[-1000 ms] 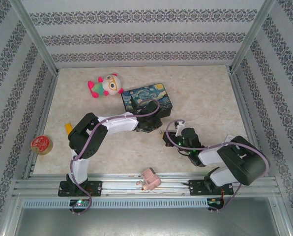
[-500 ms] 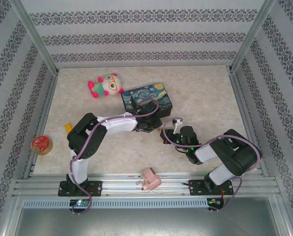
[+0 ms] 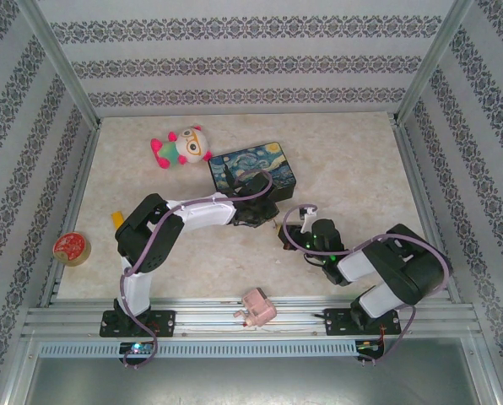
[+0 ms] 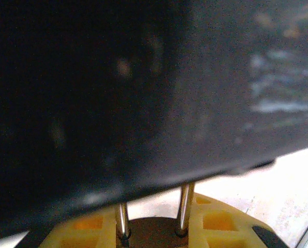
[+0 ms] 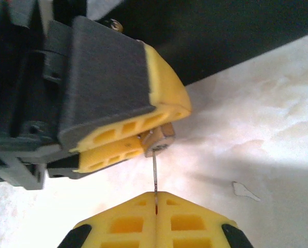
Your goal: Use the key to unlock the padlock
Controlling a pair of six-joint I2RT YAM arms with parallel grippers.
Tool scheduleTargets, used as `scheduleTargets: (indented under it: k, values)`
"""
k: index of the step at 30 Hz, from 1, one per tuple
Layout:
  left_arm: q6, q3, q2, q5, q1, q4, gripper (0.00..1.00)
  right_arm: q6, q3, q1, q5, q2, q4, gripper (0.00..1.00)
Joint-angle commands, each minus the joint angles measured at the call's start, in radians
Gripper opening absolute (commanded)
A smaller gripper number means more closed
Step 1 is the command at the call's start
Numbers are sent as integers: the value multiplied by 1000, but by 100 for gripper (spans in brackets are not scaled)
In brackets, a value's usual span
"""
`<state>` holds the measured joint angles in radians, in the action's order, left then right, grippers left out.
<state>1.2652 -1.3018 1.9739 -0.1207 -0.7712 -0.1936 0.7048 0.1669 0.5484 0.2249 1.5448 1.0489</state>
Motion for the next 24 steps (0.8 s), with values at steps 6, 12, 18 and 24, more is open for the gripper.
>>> scheduleTargets:
  k: [6, 12, 18, 24]
  values:
    - [69, 9, -47, -23, 21, 77, 6, 21, 12, -25, 21, 54, 78, 0]
    - [69, 10, -47, -23, 23, 79, 6, 18, 11, -25, 26, 36, 85, 0]
    - [69, 8, -41, -31, 23, 82, 6, 15, 18, -25, 33, 35, 77, 0]
    - [72, 8, -35, -37, 23, 85, 6, 15, 33, -25, 45, 47, 86, 0]
